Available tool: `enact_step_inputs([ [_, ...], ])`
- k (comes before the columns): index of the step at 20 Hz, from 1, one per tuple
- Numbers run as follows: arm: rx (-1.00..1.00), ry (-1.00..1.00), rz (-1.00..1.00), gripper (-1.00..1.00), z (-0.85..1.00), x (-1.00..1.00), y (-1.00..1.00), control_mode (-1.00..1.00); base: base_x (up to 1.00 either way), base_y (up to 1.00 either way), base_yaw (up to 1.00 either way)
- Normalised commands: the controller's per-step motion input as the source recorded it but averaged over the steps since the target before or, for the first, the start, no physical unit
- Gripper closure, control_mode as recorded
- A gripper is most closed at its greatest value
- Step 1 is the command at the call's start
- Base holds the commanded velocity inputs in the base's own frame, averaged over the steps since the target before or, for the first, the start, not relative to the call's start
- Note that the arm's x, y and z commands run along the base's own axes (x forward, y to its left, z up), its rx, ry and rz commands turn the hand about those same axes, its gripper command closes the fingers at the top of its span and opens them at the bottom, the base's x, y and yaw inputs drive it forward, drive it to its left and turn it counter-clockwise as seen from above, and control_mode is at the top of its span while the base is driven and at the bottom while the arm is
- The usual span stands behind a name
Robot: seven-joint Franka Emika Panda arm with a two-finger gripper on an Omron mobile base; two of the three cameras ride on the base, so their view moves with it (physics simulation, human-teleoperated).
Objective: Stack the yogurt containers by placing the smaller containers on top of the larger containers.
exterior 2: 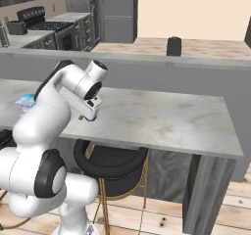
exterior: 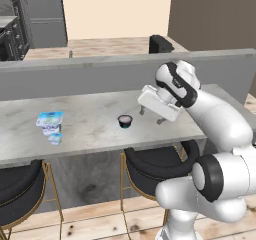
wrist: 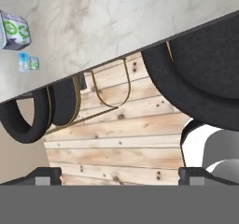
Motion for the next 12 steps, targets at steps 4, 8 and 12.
enact_step_inputs([
  [4, 0.04, 0.00, 0.00, -1.00, -0.08, 0.06, 0.00, -1.00, 0.00, 0.00, 0.00],
  [8, 0.01, 0.00, 0.00, -1.00, -0.10, 0.13, 0.00, -1.00, 0.00, 0.00, 0.00],
  [12, 0.00, 0.00, 0.00, -1.00, -0.13, 0.27, 0.00, -1.00, 0.00, 0.00, 0.00],
])
